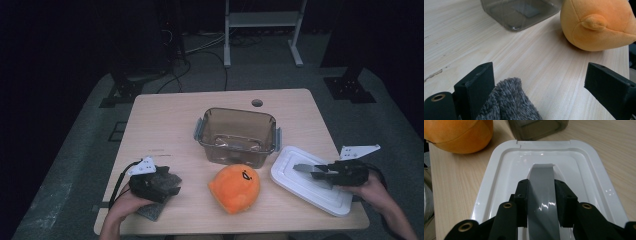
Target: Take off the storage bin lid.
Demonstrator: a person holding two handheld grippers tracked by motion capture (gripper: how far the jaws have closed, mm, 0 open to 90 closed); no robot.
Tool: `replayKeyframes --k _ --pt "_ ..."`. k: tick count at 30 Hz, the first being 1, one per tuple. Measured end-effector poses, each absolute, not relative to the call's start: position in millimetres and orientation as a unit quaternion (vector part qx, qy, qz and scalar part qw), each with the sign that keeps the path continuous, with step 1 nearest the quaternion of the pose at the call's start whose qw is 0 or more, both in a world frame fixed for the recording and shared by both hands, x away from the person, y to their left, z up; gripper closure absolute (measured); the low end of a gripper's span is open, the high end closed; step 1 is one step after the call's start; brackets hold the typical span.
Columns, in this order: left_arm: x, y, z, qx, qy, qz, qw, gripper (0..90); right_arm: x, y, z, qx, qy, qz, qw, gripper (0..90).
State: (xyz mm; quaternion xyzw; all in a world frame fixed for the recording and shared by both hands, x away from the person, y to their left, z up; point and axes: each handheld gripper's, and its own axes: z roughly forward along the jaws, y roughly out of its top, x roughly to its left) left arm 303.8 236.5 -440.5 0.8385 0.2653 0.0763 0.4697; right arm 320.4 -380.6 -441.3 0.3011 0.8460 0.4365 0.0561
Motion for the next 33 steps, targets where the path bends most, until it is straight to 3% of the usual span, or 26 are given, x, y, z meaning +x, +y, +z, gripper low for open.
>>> replayKeyframes --k 24,33 --pt "303 236 -440 0.840 0.264 0.074 0.469 8.4 316 -375 -456 0.302 0.849 0.432 0.047 65.3" --pt "303 236 -440 0.840 0.262 0.073 0.469 8.4 315 -374 -439 0.295 0.844 0.444 0.058 54.8"
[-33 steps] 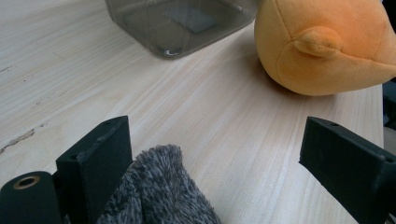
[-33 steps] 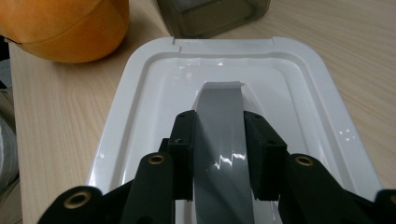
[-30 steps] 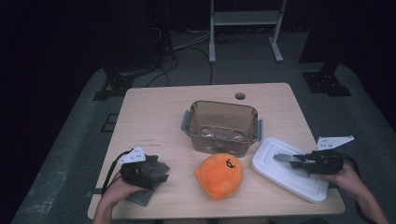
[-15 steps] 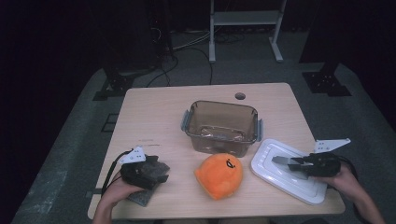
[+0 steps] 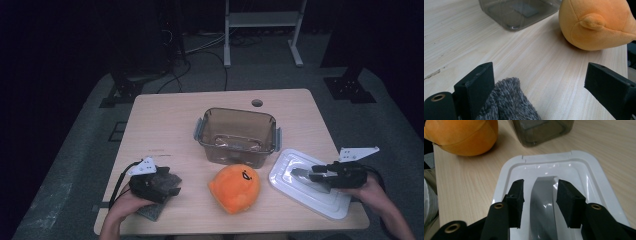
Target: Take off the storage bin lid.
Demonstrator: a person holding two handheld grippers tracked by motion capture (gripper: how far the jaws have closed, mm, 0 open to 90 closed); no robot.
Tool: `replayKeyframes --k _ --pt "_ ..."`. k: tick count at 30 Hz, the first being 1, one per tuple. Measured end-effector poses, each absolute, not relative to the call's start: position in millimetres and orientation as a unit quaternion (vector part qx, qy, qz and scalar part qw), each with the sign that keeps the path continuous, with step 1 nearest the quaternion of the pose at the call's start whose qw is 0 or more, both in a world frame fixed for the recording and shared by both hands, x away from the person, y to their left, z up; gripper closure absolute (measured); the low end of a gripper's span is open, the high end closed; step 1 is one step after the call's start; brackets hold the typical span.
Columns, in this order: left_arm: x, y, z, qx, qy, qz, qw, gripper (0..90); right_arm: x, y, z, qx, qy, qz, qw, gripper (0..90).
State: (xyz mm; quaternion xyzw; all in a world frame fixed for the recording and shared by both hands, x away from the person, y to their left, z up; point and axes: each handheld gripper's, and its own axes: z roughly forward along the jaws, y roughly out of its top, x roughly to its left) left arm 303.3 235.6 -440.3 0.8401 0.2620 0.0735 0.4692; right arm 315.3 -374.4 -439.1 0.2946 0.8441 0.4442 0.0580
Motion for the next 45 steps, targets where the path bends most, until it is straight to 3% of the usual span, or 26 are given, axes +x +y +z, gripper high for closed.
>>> replayKeyframes --k 21,45 --pt "303 235 -440 0.840 0.260 0.072 0.470 8.0 308 -300 -383 0.173 0.857 0.484 0.046 43.6" --pt "302 237 -440 0.840 0.260 0.071 0.471 6.8 311 -217 -368 0.077 0.876 0.476 0.009 31.9"
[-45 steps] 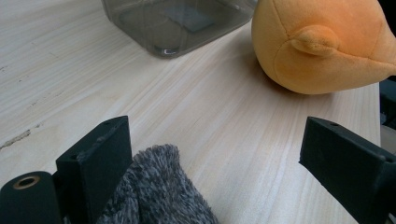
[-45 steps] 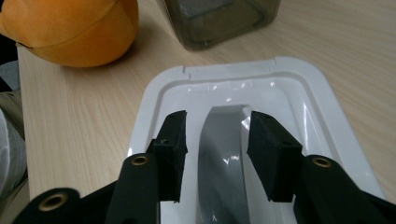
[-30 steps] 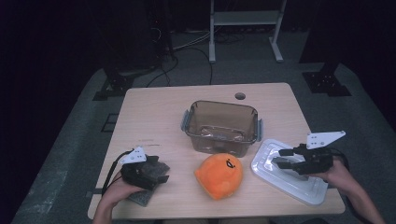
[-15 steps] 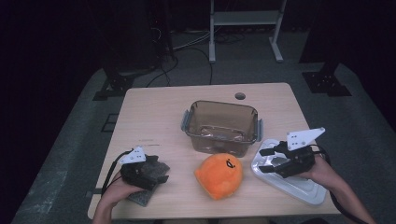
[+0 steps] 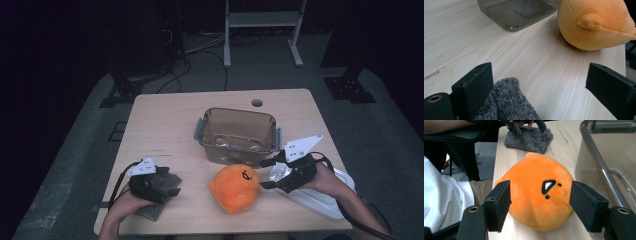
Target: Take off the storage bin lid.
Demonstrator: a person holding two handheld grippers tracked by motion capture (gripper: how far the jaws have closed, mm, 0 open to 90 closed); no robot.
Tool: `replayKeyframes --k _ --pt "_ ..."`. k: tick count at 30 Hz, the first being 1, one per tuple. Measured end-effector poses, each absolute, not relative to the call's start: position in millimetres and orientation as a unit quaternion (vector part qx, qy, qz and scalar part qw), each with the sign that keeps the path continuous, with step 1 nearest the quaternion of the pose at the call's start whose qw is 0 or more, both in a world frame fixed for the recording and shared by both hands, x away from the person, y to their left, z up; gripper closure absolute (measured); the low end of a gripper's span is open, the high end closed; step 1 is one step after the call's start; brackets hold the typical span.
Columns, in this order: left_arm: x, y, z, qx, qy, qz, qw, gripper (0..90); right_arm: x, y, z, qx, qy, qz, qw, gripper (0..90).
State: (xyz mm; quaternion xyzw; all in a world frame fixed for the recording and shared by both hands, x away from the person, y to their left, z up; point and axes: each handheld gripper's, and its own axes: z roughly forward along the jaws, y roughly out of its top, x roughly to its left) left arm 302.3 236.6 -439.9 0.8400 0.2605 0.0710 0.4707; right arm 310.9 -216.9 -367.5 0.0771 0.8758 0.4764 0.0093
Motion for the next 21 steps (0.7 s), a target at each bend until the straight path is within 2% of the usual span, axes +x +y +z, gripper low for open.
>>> replayKeyframes --k 21 --pt "302 237 -440 0.840 0.258 0.068 0.472 6.7 322 -164 -382 0.038 0.889 0.457 -0.004 30.0"
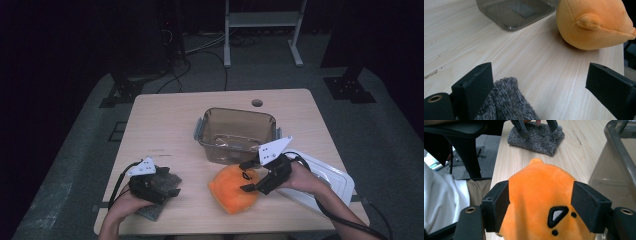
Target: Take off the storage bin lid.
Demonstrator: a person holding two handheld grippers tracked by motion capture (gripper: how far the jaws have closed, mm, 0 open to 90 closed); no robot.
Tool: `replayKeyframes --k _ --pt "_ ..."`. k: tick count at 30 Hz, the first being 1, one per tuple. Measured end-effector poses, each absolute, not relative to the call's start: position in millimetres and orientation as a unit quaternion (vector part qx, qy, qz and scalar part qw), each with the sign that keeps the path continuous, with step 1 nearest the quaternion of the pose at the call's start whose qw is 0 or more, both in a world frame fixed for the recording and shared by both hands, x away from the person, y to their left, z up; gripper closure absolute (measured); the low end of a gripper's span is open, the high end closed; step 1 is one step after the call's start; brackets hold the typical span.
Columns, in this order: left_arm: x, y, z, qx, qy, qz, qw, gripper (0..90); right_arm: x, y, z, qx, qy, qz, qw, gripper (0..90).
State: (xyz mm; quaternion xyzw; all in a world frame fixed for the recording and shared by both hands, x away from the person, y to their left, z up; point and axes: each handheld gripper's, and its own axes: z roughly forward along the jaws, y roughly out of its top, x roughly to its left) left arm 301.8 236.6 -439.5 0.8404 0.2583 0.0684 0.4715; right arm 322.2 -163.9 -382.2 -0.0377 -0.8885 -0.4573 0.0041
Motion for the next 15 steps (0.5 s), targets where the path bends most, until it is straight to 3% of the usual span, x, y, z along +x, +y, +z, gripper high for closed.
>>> replayKeyframes --k 15 --pt "302 236 -440 0.841 0.257 0.064 0.471 6.7 328 -149 -397 -0.033 -0.887 -0.461 0.001 31.8"
